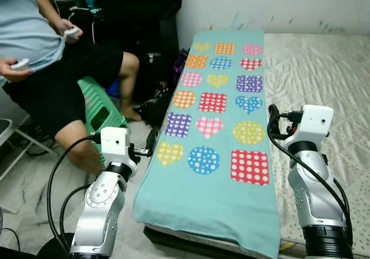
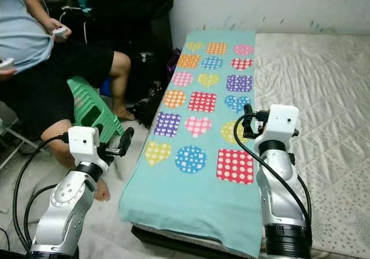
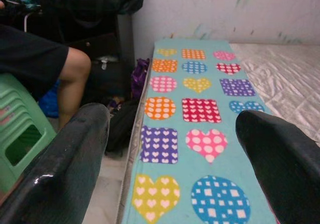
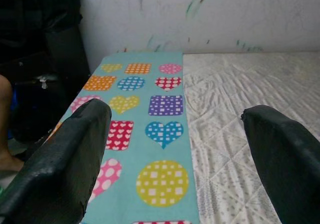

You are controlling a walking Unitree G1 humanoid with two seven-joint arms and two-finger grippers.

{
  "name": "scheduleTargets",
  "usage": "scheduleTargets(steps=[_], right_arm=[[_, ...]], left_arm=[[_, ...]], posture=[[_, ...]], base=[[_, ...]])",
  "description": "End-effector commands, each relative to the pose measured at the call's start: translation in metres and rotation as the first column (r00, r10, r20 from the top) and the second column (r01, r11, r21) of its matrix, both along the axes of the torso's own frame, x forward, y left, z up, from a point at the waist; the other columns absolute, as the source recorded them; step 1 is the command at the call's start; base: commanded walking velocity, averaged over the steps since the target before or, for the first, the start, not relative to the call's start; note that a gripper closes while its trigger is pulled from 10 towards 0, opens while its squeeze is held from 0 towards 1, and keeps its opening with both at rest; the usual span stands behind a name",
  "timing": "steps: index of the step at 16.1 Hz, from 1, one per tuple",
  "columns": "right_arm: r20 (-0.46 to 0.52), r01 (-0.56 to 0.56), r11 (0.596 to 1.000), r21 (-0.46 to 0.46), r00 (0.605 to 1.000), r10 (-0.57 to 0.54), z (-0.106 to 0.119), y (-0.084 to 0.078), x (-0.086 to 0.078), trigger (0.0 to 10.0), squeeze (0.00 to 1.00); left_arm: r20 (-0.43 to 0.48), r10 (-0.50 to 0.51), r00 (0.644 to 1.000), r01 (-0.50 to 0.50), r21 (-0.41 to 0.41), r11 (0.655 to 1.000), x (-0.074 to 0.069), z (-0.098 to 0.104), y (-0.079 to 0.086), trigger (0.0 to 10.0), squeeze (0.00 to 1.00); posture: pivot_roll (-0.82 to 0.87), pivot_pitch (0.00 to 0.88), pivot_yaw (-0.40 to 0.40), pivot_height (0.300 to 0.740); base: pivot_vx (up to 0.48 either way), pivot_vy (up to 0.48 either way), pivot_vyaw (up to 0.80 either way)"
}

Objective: Clean up the room

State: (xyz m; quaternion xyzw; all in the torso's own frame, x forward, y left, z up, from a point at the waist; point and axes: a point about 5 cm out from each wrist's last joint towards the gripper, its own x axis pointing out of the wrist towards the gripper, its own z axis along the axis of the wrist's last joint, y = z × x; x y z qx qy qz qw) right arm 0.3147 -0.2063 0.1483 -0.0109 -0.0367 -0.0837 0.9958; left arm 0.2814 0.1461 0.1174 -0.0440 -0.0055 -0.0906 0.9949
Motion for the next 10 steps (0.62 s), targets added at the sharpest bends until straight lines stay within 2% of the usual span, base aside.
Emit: scheduleTargets(steps=[1, 8, 10], right_arm=[[-0.004, 0.005, 1.0, 0.006, 1.0, -0.005, -0.0017, 0.0013, -0.0019, 10.0, 0.0], [-0.032, -0.005, 1.0, 0.014, 0.999, 0.005, -0.0066, 0.0041, -0.0045, 10.0, 0.0], [-0.037, -0.015, 1.0, 0.006, 0.999, 0.015, -0.0077, 0.0051, -0.0049, 10.0, 0.0]], left_arm=[[-0.013, 0.007, 1.0, -0.007, 0.018, 1.0, -0.003, -0.0035, 0.0026, 10.0, 0.0], [-0.028, 0.02, 0.999, -0.02, 0.004, 1.0, -0.0083, -0.0063, 0.0014, 10.0, 0.0], [-0.032, 0.023, 0.999, -0.023, 0.003, 1.0, -0.0086, -0.0073, 0.0019, 10.0, 0.0]], posture=[[-0.15, 0.0, 0.091, 0.74], [-0.14, 0.001, 0.07, 0.74], [-0.14, 0.001, 0.068, 0.74]], base=[[0.0, 0.0, 0.0], [0.0, 0.0, 0.0], [0.0, 0.0, -0.64]])
